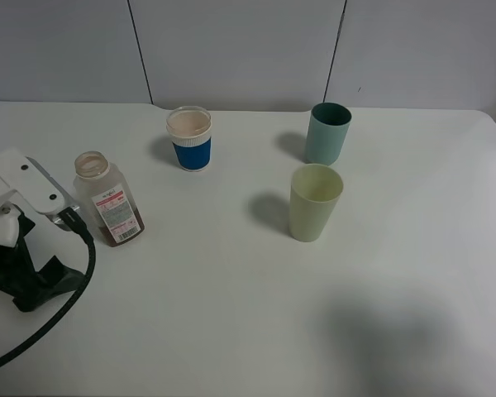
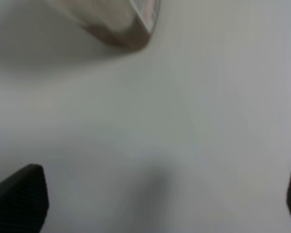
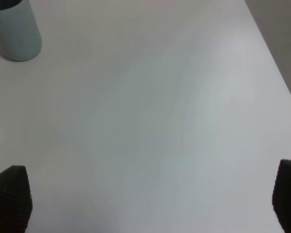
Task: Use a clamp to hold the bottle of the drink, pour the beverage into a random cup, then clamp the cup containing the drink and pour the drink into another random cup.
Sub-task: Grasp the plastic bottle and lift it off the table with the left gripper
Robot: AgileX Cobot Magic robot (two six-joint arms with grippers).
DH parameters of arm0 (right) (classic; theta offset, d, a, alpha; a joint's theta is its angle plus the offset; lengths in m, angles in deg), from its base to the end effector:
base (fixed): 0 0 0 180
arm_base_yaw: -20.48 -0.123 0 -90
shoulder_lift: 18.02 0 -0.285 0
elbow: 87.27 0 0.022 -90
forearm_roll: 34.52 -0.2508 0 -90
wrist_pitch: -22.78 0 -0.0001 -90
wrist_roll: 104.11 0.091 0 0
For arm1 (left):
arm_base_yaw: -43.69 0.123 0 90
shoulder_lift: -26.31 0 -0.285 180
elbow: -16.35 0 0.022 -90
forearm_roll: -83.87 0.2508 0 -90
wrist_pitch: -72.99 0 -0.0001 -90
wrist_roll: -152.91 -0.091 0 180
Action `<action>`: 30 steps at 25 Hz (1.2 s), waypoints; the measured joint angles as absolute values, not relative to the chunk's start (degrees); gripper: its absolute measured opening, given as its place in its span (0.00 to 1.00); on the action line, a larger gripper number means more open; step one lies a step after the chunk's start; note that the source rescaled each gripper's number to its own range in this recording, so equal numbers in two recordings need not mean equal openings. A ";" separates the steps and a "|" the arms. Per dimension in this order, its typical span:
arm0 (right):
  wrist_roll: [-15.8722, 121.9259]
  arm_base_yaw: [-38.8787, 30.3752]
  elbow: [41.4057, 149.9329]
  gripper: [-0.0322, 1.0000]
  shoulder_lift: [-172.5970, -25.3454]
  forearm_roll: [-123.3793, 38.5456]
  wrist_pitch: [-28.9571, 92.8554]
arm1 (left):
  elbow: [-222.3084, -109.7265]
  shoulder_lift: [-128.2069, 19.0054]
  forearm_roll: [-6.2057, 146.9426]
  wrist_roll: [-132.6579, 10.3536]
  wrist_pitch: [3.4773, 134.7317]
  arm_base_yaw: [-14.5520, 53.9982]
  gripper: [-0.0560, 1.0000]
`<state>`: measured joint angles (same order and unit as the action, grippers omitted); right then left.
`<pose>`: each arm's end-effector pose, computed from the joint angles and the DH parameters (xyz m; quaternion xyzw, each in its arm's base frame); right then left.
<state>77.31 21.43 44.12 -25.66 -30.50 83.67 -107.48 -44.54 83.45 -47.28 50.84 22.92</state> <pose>-0.0054 -0.0055 0.2771 0.0191 0.8525 -0.0329 0.5213 0.1556 -0.0593 0.1806 0.3346 0.9041 -0.0036 0.2658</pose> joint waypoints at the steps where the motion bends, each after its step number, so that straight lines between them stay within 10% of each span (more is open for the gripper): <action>1: 77.31 21.43 44.12 1.00 -25.66 -30.50 83.67 | -106.83 -45.30 83.45 -47.28 53.78 22.92 1.00; 30: 77.31 21.43 44.12 1.00 -25.66 -30.50 83.67 | -95.82 -76.11 93.21 -34.47 122.05 27.63 0.96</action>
<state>77.31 21.43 44.12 -25.66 -30.50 83.67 -95.82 -76.11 93.21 -34.47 122.05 27.63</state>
